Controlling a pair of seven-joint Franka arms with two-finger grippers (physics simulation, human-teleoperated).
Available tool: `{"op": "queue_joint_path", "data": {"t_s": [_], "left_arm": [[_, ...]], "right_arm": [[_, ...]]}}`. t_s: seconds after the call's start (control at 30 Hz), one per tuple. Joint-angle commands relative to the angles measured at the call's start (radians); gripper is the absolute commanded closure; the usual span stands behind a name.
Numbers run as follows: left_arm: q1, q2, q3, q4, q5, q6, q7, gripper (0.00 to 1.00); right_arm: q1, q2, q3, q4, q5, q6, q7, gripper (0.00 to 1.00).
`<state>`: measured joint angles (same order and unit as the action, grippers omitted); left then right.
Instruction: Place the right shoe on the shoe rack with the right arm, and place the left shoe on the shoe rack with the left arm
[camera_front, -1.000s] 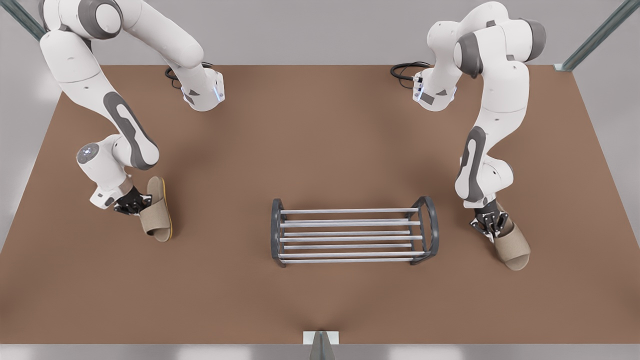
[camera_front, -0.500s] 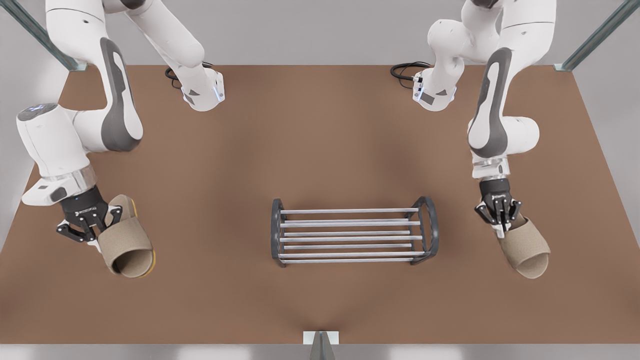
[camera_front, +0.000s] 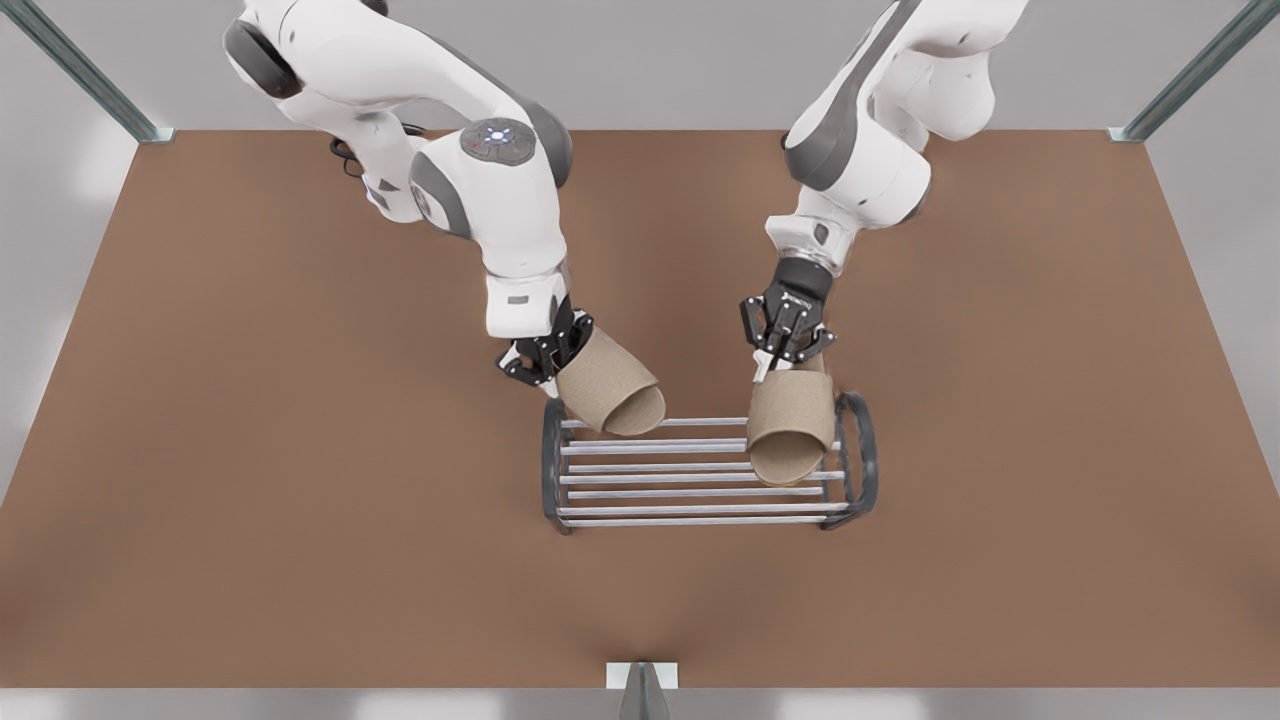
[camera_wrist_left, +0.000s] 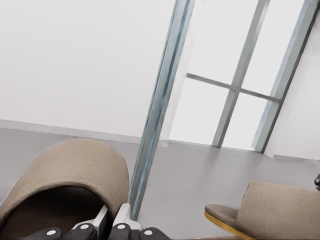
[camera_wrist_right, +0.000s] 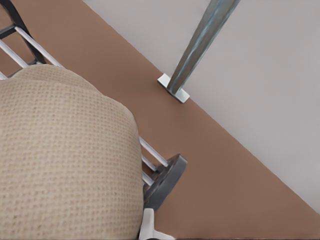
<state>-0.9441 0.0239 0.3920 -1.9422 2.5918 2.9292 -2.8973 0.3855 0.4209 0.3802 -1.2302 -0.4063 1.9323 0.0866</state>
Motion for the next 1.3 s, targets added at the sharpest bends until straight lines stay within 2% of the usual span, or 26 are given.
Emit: {"op": "queue_joint_path", "data": {"t_s": [0.0, 0.07, 0.37, 0.43, 0.47, 0.57, 0.9, 0.93, 1.0, 1.07, 1.23, 1.27], "left_arm": [[-0.016, 0.034, 0.001, 0.029, -0.064, 0.007, -0.810, 0.79], [-0.012, 0.100, 0.002, 0.055, -0.096, 0.004, -0.810, 0.79], [0.091, 0.202, 0.015, 0.055, -0.098, -0.008, -0.813, 0.79], [0.093, 0.215, 0.018, 0.051, -0.098, -0.008, -0.812, 0.79], [0.096, 0.220, 0.018, 0.051, -0.098, -0.007, -0.812, 0.79], [0.126, 0.235, 0.016, 0.052, -0.085, 0.005, -0.786, 0.79], [0.090, 0.298, 0.013, 0.020, -0.084, 0.004, -0.772, 0.79], [0.091, 0.304, 0.013, 0.009, -0.085, 0.004, -0.774, 0.79], [0.091, 0.315, 0.013, 0.009, -0.085, 0.004, -0.777, 0.79], [0.096, 0.321, 0.015, 0.009, -0.087, 0.004, -0.783, 0.79], [0.100, 0.330, 0.016, -0.001, -0.087, 0.004, -0.784, 0.79], [0.099, 0.330, 0.016, -0.003, -0.087, 0.004, -0.784, 0.03]], "right_arm": [[0.113, 0.036, -0.110, 0.067, -0.031, -0.185, 0.961, 0.79], [0.205, 0.081, -0.216, 0.121, -0.031, -0.197, 1.052, 0.79], [0.220, 0.093, -0.224, 0.136, -0.029, -0.211, 1.108, 0.79], [0.246, 0.137, -0.230, 0.201, -0.031, -0.211, 1.156, 0.79], [0.294, 0.168, -0.285, 0.236, -0.031, -0.211, 1.153, 0.79], [0.375, 0.263, -0.368, 0.330, -0.029, -0.205, 1.177, 0.79], [0.475, 0.398, -0.431, 0.362, -0.039, -0.087, 1.231, 0.79], [0.509, 0.417, -0.477, 0.362, -0.039, -0.070, 1.242, 0.79], [0.515, 0.438, -0.480, 0.360, -0.039, -0.053, 1.269, 0.79], [0.546, 0.461, -0.523, 0.360, -0.039, -0.026, 1.274, 0.79], [0.546, 0.478, -0.524, 0.348, -0.077, -0.012, 1.273, 0.79], [0.546, 0.487, -0.524, 0.348, -0.091, -0.001, 1.273, 0.79]]}}
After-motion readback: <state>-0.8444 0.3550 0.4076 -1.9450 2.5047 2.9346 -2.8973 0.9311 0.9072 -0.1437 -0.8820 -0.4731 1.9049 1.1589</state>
